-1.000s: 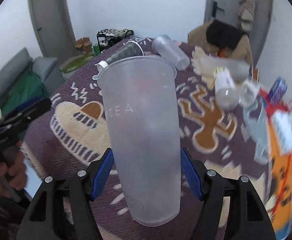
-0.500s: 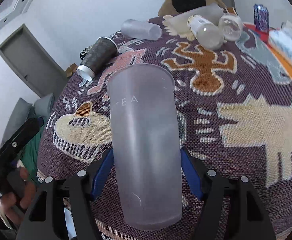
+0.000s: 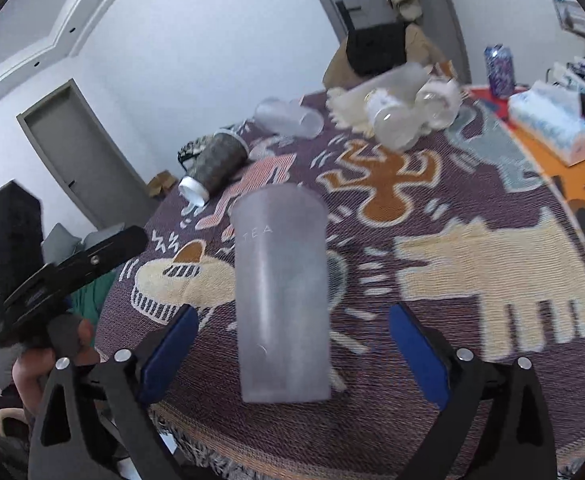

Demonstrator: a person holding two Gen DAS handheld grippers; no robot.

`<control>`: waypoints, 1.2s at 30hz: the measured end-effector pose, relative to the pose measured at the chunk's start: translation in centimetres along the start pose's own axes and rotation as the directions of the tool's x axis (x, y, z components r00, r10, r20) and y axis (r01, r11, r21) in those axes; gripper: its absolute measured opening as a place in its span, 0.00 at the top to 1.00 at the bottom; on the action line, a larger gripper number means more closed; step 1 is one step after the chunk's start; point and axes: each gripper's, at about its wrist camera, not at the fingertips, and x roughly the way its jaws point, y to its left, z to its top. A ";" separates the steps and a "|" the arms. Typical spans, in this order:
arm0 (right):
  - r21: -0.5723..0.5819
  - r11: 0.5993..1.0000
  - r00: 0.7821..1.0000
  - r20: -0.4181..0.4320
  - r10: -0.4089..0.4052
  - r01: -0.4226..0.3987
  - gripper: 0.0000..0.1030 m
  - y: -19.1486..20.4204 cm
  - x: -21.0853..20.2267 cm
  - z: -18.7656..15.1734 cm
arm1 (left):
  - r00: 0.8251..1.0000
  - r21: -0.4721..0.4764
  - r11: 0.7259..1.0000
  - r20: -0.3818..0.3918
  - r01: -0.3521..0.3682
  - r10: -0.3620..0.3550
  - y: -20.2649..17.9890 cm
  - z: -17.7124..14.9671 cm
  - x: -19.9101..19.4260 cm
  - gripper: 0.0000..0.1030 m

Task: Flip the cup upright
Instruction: 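Grasp the frosted cup with the left tool while the right tool releases it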

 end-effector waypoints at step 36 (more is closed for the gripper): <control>0.127 0.986 0.988 0.095 -0.124 0.112 0.07 -9.6 -3.3 -3.8 | 0.893 -0.319 0.939 -0.374 0.132 -0.252 -1.6 0.4 14.7 0.21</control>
